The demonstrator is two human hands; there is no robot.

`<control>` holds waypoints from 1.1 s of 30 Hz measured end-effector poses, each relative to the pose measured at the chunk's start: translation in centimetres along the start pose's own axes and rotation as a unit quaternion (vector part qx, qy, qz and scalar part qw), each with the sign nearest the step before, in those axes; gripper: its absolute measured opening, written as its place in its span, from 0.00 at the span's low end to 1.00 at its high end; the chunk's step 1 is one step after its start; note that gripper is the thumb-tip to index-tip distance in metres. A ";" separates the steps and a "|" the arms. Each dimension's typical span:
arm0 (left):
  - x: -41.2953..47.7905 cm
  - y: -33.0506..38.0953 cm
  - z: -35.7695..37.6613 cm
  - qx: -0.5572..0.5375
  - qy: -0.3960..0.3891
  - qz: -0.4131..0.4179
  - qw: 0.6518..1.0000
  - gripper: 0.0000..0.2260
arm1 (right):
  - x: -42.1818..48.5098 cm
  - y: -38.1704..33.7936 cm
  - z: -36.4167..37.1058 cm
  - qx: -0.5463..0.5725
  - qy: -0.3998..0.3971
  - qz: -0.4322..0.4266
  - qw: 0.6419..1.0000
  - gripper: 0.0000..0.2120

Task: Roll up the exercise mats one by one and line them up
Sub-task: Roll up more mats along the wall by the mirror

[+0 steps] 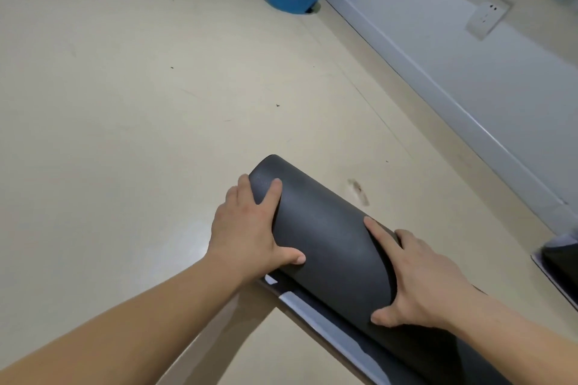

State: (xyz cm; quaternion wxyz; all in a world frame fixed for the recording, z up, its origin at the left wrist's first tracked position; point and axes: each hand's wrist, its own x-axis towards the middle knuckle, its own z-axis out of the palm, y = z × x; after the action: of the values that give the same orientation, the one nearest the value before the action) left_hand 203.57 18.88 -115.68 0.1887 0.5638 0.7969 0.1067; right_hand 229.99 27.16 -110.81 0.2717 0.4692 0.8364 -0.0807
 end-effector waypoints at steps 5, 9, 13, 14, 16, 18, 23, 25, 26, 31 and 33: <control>-0.1 2.0 1.4 -0.024 0.000 0.027 0.999 0.59 | -2.0 1.7 1.2 0.004 -0.002 0.033 0.999 0.69; 1.1 8.4 3.7 -0.010 -0.027 0.112 0.993 0.56 | -4.8 6.9 3.8 0.045 -0.020 0.103 0.993 0.70; -0.2 16.0 7.6 -0.022 -0.080 0.205 0.975 0.51 | -10.3 13.2 7.6 0.072 -0.032 0.183 0.980 0.70; -0.8 17.7 8.5 -0.030 -0.100 0.226 0.969 0.50 | -11.9 14.4 8.8 0.076 -0.031 0.205 0.975 0.71; -2.2 20.7 9.9 -0.044 -0.133 0.266 0.954 0.48 | -15.0 16.6 11.0 0.080 -0.029 0.254 0.963 0.71; -4.1 23.2 11.1 -0.057 -0.180 0.301 0.935 0.48 | -18.6 18.1 13.1 0.089 -0.048 0.299 0.949 0.70; -9.1 27.4 13.8 -0.071 -0.325 0.346 0.877 0.53 | -26.5 22.5 17.7 0.143 -0.035 0.328 0.933 0.65; -10.9 29.8 14.6 -0.051 -0.357 0.366 0.858 0.55 | -29.6 24.2 19.8 0.152 -0.036 0.334 0.930 0.65; -11.7 31.2 14.9 -0.040 -0.367 0.378 0.849 0.56 | -31.0 24.9 20.9 0.155 -0.035 0.338 0.928 0.65; -16.2 39.4 18.1 0.001 -0.397 0.399 0.826 0.58 | -37.5 28.0 26.1 0.156 -0.023 0.373 0.914 0.66; -17.9 42.8 19.7 0.040 -0.404 0.413 0.815 0.59 | -40.3 29.6 28.4 0.160 -0.021 0.385 0.909 0.66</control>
State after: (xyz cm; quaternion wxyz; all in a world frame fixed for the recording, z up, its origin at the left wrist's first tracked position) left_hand 253.83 15.84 -113.87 0.4091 0.8393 0.3453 -0.0951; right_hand 281.94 2.39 -109.75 0.2201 0.7903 0.5606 -0.1126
